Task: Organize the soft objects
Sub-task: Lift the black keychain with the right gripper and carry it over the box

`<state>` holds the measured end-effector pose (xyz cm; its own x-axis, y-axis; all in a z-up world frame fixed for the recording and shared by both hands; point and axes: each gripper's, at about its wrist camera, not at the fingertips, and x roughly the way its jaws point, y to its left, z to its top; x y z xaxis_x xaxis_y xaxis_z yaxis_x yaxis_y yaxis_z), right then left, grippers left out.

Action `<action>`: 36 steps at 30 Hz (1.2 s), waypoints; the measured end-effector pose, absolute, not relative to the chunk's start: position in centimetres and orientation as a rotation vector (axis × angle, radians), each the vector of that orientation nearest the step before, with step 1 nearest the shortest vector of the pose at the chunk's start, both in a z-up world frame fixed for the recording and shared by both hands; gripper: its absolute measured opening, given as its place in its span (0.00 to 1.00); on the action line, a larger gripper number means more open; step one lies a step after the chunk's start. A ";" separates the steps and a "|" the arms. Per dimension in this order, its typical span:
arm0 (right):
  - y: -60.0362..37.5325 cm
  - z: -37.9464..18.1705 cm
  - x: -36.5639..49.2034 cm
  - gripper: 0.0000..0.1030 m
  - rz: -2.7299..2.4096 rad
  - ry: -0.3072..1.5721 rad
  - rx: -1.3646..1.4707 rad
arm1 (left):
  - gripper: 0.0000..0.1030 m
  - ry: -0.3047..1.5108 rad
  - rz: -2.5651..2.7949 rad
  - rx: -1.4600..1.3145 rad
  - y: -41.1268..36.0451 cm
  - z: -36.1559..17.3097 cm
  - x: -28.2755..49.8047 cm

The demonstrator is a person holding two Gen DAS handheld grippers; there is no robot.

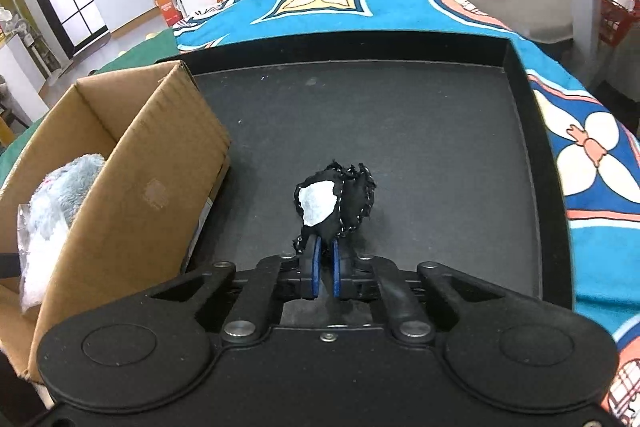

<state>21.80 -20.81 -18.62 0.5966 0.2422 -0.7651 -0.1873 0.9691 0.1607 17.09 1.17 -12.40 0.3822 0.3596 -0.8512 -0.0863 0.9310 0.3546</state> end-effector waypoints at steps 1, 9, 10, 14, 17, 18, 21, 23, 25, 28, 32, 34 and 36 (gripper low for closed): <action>-20.9 -18.5 21.7 0.06 0.247 0.897 0.066 | 0.55 1.143 0.287 0.268 1.2 -12.3 17.0; -21.4 -16.2 20.3 0.06 0.242 0.857 0.056 | 0.55 1.108 0.279 0.231 1.8 -11.5 16.3; -21.5 -15.9 20.1 0.06 0.241 0.852 0.055 | 0.55 1.102 0.278 0.224 1.8 -11.4 16.2; -21.8 -14.7 19.4 0.06 0.239 0.831 0.056 | 0.55 1.085 0.272 0.203 2.1 -11.0 16.1; -21.9 -13.6 19.0 0.06 0.239 0.812 0.057 | 0.55 1.079 0.268 0.196 2.1 -11.0 16.1; -21.9 -13.3 18.8 0.06 0.239 0.805 0.055 | 0.55 1.076 0.266 0.193 2.2 -10.9 16.0; -21.6 -12.5 18.5 0.06 0.247 0.785 0.046 | 0.55 1.063 0.264 0.183 2.3 -10.8 15.8; -21.2 -12.2 18.4 0.06 0.250 0.775 0.033 | 0.55 1.053 0.261 0.169 2.5 -10.6 15.6; -21.0 -11.9 18.3 0.06 0.251 0.771 0.026 | 0.55 1.044 0.258 0.151 2.8 -10.4 15.5; -20.4 -11.4 18.2 0.06 0.257 0.761 0.014 | 0.55 1.032 0.255 0.117 3.3 -10.2 15.4; -19.6 -10.3 18.2 0.06 0.268 0.739 -0.003 | 0.55 1.024 0.245 0.093 3.7 -10.1 15.3; -19.2 -9.8 18.2 0.06 0.274 0.728 -0.008 | 0.55 1.023 0.241 0.088 3.7 -10.1 15.3; -18.6 -9.3 18.3 0.06 0.280 0.716 -0.015 | 0.55 1.020 0.236 0.083 3.9 -10.1 15.3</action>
<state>18.27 -18.58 -9.25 0.7186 0.2484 -0.6496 -0.2586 0.9625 0.0819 15.31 3.87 -10.13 0.5001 0.2335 -0.8339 -0.1567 0.9715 0.1780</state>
